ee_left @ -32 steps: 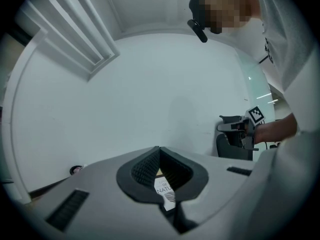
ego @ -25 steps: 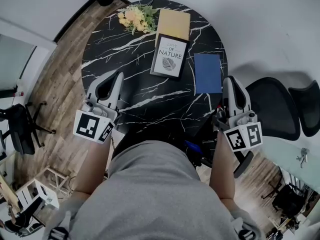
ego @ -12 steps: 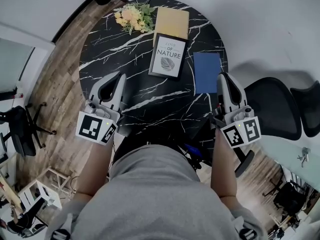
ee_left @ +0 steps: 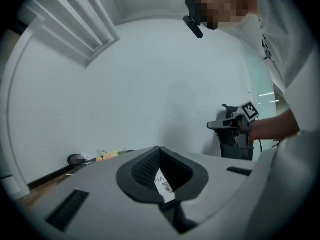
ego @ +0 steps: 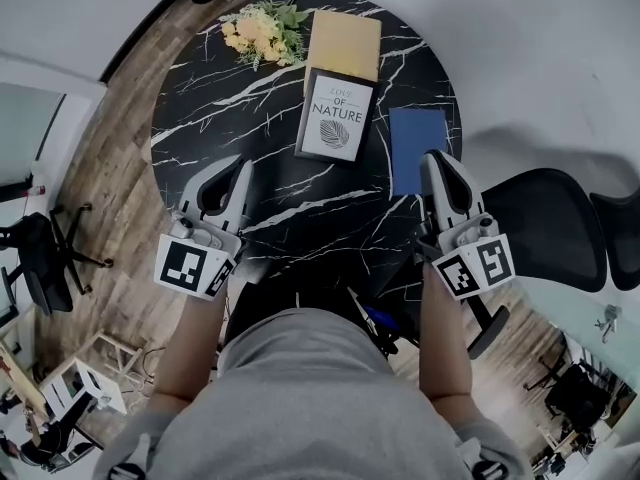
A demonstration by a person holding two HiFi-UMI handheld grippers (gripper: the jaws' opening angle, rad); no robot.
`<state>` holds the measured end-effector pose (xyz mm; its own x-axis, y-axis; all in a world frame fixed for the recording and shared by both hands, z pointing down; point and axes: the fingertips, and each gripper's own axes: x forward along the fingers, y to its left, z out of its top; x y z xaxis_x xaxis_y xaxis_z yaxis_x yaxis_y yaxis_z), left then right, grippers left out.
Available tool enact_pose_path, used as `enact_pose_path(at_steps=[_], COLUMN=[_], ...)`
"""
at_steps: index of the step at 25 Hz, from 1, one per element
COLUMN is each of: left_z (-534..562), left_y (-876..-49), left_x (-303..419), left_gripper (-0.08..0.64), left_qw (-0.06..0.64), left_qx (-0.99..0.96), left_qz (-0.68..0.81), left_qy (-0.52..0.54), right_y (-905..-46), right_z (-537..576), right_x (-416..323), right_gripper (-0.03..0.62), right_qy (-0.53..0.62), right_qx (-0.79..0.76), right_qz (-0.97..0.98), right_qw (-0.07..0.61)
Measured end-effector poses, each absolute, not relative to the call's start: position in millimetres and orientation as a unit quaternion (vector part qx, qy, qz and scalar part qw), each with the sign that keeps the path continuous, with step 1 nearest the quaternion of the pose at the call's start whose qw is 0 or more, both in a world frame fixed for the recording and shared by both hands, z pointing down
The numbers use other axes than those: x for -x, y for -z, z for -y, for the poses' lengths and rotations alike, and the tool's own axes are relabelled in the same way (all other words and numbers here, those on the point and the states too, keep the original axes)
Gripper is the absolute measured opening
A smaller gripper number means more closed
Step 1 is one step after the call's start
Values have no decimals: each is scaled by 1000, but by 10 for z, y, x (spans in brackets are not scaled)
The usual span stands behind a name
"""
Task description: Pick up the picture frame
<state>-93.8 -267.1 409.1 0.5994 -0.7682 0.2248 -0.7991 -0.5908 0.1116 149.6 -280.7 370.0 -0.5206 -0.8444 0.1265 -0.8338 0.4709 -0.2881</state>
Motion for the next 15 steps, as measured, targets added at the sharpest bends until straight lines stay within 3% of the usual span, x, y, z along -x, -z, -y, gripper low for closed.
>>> enact_pose_path(at_steps=[15], left_z=[2947], left_y=[-4486], left_x=[948], left_gripper=[6], left_qw=[123], left_qx=[-883], left_qz=[445], left_qy=[-91], right_y=[-4283], right_z=[3186], right_x=[-1434], right_gripper=[28], right_qy=[202], right_qx=[486], right_qz=[-850], right_qw=[1])
